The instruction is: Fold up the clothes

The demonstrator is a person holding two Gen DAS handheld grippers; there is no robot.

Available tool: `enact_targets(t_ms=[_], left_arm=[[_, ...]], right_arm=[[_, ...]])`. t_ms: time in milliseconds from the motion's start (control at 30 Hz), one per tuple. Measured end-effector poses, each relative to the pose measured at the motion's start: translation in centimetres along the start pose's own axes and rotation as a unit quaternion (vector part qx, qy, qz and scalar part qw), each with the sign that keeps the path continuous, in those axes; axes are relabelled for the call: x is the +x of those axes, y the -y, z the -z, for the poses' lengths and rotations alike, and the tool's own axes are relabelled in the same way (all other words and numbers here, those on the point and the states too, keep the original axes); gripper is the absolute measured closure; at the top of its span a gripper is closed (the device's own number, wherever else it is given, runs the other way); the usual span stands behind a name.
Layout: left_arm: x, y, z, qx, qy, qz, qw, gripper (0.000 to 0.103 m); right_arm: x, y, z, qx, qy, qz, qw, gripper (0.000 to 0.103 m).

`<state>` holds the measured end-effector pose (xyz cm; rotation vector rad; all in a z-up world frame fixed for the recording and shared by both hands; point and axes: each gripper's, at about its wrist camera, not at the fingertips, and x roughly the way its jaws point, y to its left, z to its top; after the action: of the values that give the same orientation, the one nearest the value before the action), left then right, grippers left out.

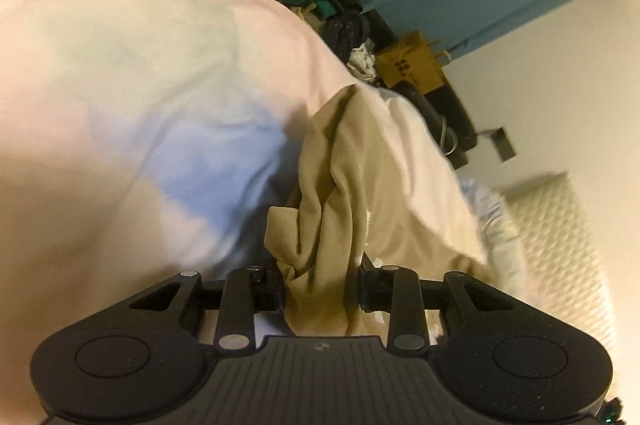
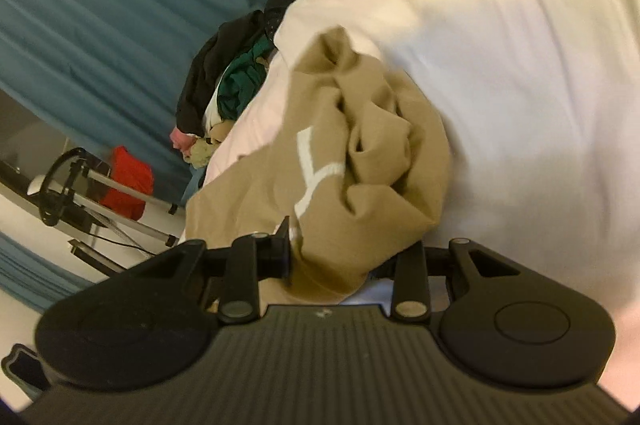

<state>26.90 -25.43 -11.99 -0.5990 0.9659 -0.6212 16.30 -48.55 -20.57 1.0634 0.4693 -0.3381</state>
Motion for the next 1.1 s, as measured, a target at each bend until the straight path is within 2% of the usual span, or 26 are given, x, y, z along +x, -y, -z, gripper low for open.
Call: enact_targets(t_ms=[133, 200, 233, 300, 467, 633, 767, 800, 833, 867, 900, 933, 1000, 1100], left_arm=[[-1.3, 0.5, 1.1, 0.031, -0.002, -0.023, 0.9993, 0.051], [-2.9, 1.4, 1.4, 0.053, -0.001, -0.039, 0.9979, 0.034], [-3.8, 1.9, 1.5, 0.065, -0.001, -0.043, 0.9970, 0.030], [-5.6, 3.5, 1.7, 0.093, 0.002, -0.054, 0.9942, 0.028], [-13.2, 8.3, 2.7, 0.149, 0.025, -0.053, 0.9870, 0.022], [-20.4, 13.4, 5.0, 0.225, 0.053, -0.060, 0.9710, 0.014], [-25.7, 16.6, 7.5, 0.279, 0.080, -0.068, 0.9545, 0.002], [-27.2, 17.2, 8.2, 0.291, 0.088, -0.069, 0.9501, 0.000], [-28.8, 17.7, 8.9, 0.303, 0.097, -0.071, 0.9454, 0.000], [-30.3, 18.1, 9.7, 0.317, 0.105, -0.073, 0.9397, 0.000], [-31.9, 18.5, 10.6, 0.332, 0.114, -0.076, 0.9332, 0.000], [-33.4, 18.8, 11.5, 0.346, 0.123, -0.078, 0.9269, 0.000], [-36.1, 19.2, 13.1, 0.369, 0.138, -0.079, 0.9158, 0.000], [-39.1, 19.2, 15.3, 0.386, 0.160, -0.077, 0.9051, 0.000]], right_arm=[[-1.2, 1.3, 1.3, 0.043, -0.010, 0.008, 0.999, 0.064], [-2.3, 1.1, 1.0, 0.045, -0.019, 0.018, 0.999, 0.064], [-3.1, 0.6, 0.9, 0.036, -0.020, 0.030, 0.999, 0.064], [-4.5, -0.7, 1.0, 0.010, -0.025, 0.051, 0.998, 0.064], [-10.3, -3.7, 1.7, -0.054, -0.010, 0.048, 0.997, 0.064], [-17.1, -7.7, 2.9, -0.141, 0.025, 0.035, 0.989, 0.064], [-22.7, -10.3, 4.8, -0.199, 0.056, 0.024, 0.978, 0.063], [-23.8, -10.9, 5.2, -0.208, 0.061, 0.021, 0.976, 0.057], [-25.1, -11.4, 5.8, -0.218, 0.065, 0.014, 0.974, 0.042], [-25.8, -11.8, 6.1, -0.224, 0.068, 0.007, 0.972, 0.032], [-26.9, -12.0, 6.7, -0.231, 0.075, -0.001, 0.970, 0.017], [-28.3, -12.3, 7.4, -0.243, 0.085, -0.007, 0.966, 0.013], [-30.0, -12.6, 8.8, -0.265, 0.098, -0.008, 0.959, 0.013], [-32.0, -12.7, 10.7, -0.285, 0.111, -0.011, 0.952, 0.013]])
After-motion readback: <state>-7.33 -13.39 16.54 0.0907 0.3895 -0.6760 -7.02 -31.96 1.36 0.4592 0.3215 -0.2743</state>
